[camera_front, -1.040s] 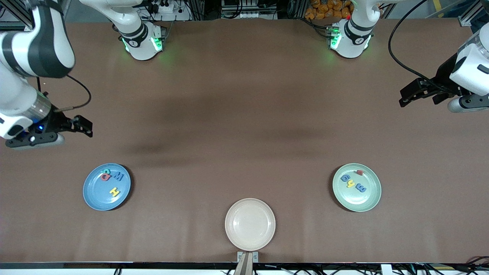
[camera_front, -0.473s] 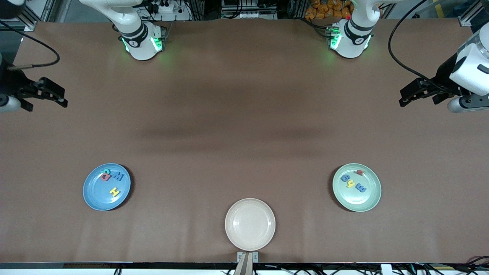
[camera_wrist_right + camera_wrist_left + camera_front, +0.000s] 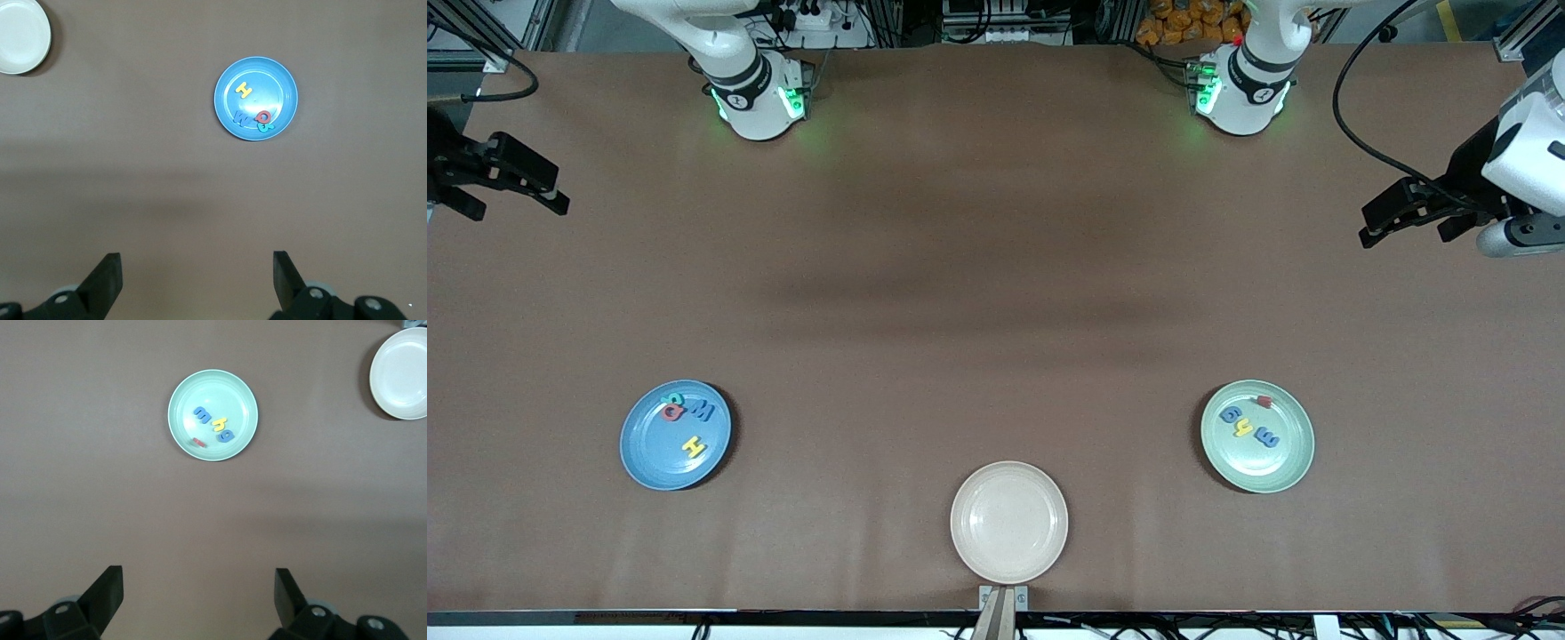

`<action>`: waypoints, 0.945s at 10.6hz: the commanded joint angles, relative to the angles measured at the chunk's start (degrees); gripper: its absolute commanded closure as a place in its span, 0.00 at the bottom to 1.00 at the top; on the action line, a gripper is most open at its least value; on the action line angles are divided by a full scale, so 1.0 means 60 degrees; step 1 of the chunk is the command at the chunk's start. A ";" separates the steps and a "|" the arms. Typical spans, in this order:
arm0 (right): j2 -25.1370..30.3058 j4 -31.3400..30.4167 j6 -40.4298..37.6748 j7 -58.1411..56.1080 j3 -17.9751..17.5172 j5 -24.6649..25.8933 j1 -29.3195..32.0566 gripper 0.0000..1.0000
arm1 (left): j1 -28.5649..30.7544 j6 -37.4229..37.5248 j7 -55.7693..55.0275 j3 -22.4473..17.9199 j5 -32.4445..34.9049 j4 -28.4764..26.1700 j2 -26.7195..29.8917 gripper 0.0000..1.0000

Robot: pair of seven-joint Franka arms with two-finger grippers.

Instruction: Sort uppercase to blue plate, lowercase to green plate

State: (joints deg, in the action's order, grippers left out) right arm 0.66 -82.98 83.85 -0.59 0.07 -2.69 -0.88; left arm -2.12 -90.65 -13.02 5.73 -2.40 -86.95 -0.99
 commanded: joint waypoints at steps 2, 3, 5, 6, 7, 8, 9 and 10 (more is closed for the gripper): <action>-0.0168 0.0354 -0.0249 0.0142 0.0003 0.0330 0.0059 0.00 | 0.0060 0.0182 0.0076 -0.0004 -0.0157 0.0122 0.0091 0.00; -0.0154 0.0354 -0.0249 0.0142 0.0002 0.0331 0.0045 0.00 | 0.0162 0.0240 0.0076 -0.0033 -0.0157 0.0122 0.0091 0.00; -0.0154 0.0354 -0.0249 0.0156 0.0002 0.0331 0.0045 0.00 | 0.0178 0.0255 0.0061 -0.0033 0.0076 0.0122 0.0077 0.00; -0.0154 0.0354 -0.0249 0.0171 0.0002 0.0331 0.0045 0.00 | 0.0163 0.0313 0.0061 0.0054 0.0368 0.0122 0.0077 0.00; -0.0154 0.0354 -0.0249 0.0171 0.0002 0.0331 0.0030 0.00 | 0.0163 0.0328 0.0075 0.0055 0.0414 0.0122 0.0077 0.00; -0.0154 0.0354 -0.0264 0.0171 0.0002 0.0331 0.0030 0.00 | 0.0163 0.0387 0.0076 0.0070 0.0415 0.0122 0.0077 0.00; -0.0139 0.0354 -0.0264 0.0142 0.0002 0.0331 0.0044 0.00 | 0.0163 0.0387 0.0076 0.0084 0.0429 0.0122 0.0077 0.00; -0.0139 0.0339 -0.0264 0.0113 0.0017 0.0331 0.0045 0.00 | 0.0163 0.0387 0.0076 0.0084 0.0415 0.0122 0.0077 0.00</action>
State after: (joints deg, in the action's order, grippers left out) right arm 0.58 -82.75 83.57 -0.51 0.35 -1.27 -0.82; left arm -1.36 -89.57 -13.02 5.80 -1.17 -86.80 -0.96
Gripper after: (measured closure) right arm 0.000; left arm 0.000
